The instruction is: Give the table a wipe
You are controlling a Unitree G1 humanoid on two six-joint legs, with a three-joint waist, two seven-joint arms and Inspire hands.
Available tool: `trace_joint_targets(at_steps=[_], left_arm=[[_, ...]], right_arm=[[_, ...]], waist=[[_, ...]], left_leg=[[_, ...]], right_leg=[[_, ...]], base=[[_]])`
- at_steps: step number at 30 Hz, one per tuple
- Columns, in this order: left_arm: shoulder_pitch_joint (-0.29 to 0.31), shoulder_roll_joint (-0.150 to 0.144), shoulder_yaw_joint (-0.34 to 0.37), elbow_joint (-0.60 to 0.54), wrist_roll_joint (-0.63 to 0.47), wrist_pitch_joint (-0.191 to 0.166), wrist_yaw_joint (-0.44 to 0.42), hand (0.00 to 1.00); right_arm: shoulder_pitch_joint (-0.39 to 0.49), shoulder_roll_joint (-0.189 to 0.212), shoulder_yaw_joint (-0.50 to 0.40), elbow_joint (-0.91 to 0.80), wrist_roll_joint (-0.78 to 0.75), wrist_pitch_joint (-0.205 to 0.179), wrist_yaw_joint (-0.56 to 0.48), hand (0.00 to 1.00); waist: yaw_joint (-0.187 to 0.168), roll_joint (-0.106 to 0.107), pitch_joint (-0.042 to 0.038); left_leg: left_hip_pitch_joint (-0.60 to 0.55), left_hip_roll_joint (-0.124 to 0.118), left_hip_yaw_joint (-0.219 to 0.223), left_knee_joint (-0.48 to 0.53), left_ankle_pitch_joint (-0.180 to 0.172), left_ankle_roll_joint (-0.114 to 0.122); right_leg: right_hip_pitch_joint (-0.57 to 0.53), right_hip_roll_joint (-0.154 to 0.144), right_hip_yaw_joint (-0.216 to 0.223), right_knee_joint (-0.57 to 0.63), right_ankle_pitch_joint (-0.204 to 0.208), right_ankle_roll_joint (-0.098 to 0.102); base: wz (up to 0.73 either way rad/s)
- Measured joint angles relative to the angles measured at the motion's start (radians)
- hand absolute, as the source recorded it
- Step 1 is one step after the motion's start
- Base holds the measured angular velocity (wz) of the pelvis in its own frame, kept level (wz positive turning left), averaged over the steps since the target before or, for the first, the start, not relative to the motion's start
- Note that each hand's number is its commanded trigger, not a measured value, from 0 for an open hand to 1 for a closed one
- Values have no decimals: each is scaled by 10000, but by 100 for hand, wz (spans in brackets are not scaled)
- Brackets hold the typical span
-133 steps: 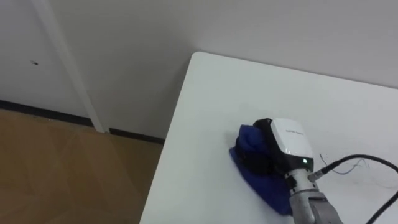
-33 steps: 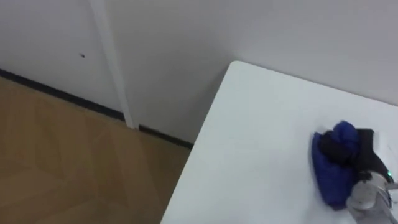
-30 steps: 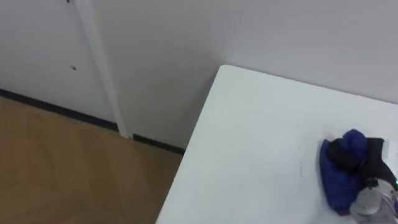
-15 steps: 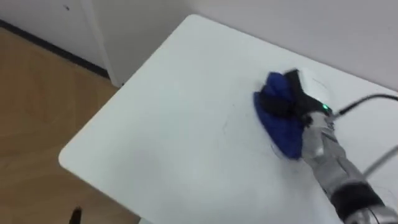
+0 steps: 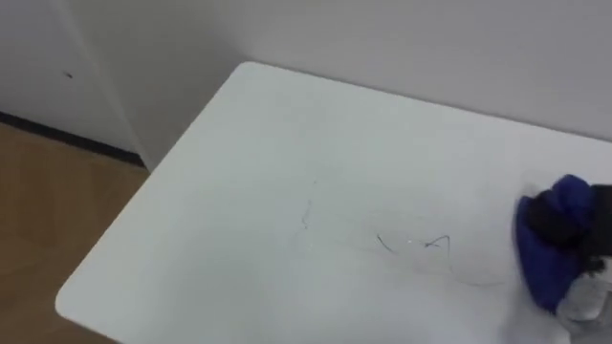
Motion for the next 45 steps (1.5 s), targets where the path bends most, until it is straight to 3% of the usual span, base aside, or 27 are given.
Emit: trace_joint_targets(at_steps=[2, 3, 4, 5, 7, 8, 10, 12, 14, 16, 17, 20, 24, 27, 29, 34, 37, 40, 45], left_arm=[[-616, -88, -395, -69, -62, -51, 29, 0], [-769, -103, -484, -78, -75, -56, 26, 0], [-1008, -154, -613, -118, -79, -51, 9, 0], [-1113, -234, -732, -166, -104, 7, -13, 0], [-1064, -354, -919, -223, -200, 105, -26, 0], [-845, -391, -964, -307, -228, 214, -28, 0], [-580, -372, -938, -519, -404, 267, 7, 0], [-454, -390, -896, -567, -595, 262, 30, 0], [-270, -379, -693, -560, -614, 206, 36, 0], [-107, -340, -576, -554, -577, 30, 52, 0], [12, -311, -497, -558, -542, -34, 87, 0], [144, -264, -106, -539, -444, -55, 226, 0], [224, -124, 107, -541, -497, -98, 457, 0], [188, -58, 159, -614, -455, -181, 517, 0], [167, 22, 272, -694, -447, -172, 518, 0], [173, 94, 493, -856, -375, -225, 521, 0], [224, 122, 715, -1060, -160, -242, 615, 0], [362, 130, 1300, -1066, 4, -256, 621, 0], [483, 239, 1510, -1072, -6, -287, 618, 0]], right_arm=[[-1226, 721, 1593, -190, -562, 245, 378, 100], [-1539, 893, 1976, -180, -775, 231, 508, 100], [-2090, 1190, 2537, -116, -1062, 154, 716, 100], [-2482, 1413, 2872, -25, -1174, 38, 859, 100], [-2804, 1668, 3171, -5, -1180, -50, 1058, 100], [-2787, 1736, 3252, 140, -1219, -282, 1101, 100], [-2408, 1706, 3192, 386, -1535, -388, 1091, 100], [-1782, 1710, 2759, 396, -1348, -806, 762, 100], [-1186, 1709, 2401, 412, -1452, -1356, 327, 100], [-633, 1704, 2172, 377, -1454, -1632, 44, 100], [-225, 1704, 1942, 346, -1440, -1779, -132, 100], [711, 1687, 1356, 265, -1424, -2058, -680, 100], [1423, 1595, 730, 278, -1250, -2242, -1294, 100], [1949, 1408, 360, 345, -507, -2542, -1629, 100], [2211, 1230, 82, 627, -157, -2876, -2010, 100], [2986, 1062, -833, 699, 330, -3056, -2662, 100], [3540, 1056, -1436, 750, 661, -3058, -2840, 100], [3613, 1030, -2325, 1345, 646, -3095, -2910, 100], [3670, 471, -2868, 1865, 730, -3063, -2640, 100]], waist=[[337, -77, 80], [437, -115, 132], [556, -208, 256], [836, -293, 245], [1033, -355, 241], [1034, -328, 259], [941, -352, 243], [836, -273, 275], [553, -178, 243], [299, -149, 206], [155, -135, 126], [-205, -226, -12], [-544, -260, -18], [-774, -253, -19], [-1141, -257, -23], [-1560, -278, -63], [-1571, -388, -183], [-1668, -438, -219], [-1816, -448, -215]], left_leg=[[-33, -5, -28, -128, 55, -1], [-38, -9, -45, -137, 71, 1], [-58, -10, -128, -136, 76, -3], [-181, -14, -210, -132, 80, -2], [-282, -69, -345, -146, 87, 13], [-290, -114, -496, -165, 90, 23], [-287, -198, -821, -234, 96, 33], [-223, -237, -908, -333, 118, 68], [-162, -260, -941, -373, 132, 85], [9, -264, -943, -369, 131, 85], [32, -284, -941, -368, 131, 85], [161, -314, -939, -377, 132, 87], [213, -349, -823, -376, 171, 150], [209, -390, -788, -381, 190, 182], [206, -406, -781, -377, 192, 193], [253, -441, -656, -382, 156, 259], [358, -445, -625, -434, 132, 265], [590, -444, -531, -499, 91, 267], [623, -429, -455, -484, 75, 271]], right_leg=[[-180, 28, 69, -9, 88, -17], [-183, 36, 64, -31, 96, -13], [-170, 59, -18, -151, 116, -3], [-153, 81, -118, -307, 175, 23], [-66, 73, -258, -543, 279, 86], [63, 67, -398, -715, 353, 113], [275, 49, -629, -877, 364, 131], [392, 38, -686, -947, 366, 142], [520, 45, -726, -1083, 364, 171], [721, 41, -763, -1101, 355, 190], [798, 41, -775, -1177, 355, 223], [937, 24, -745, -1235, 369, 256], [924, -11, -556, -1236, 416, 284], [909, -48, -508, -1257, 481, 312], [901, -68, -453, -1236, 488, 311], [900, -105, -267, -1235, 503, 337], [958, -96, -186, -1236, 499, 344], [1103, -98, -124, -1229, 501, 348], [1116, -95, -59, -1187, 521, 364]], base=[[-21], [8], [21], [25], [28], [31], [39], [24], [5], [3], [4], [1], [-7], [0], [0], [-4], [-3], [-7], [-5]])
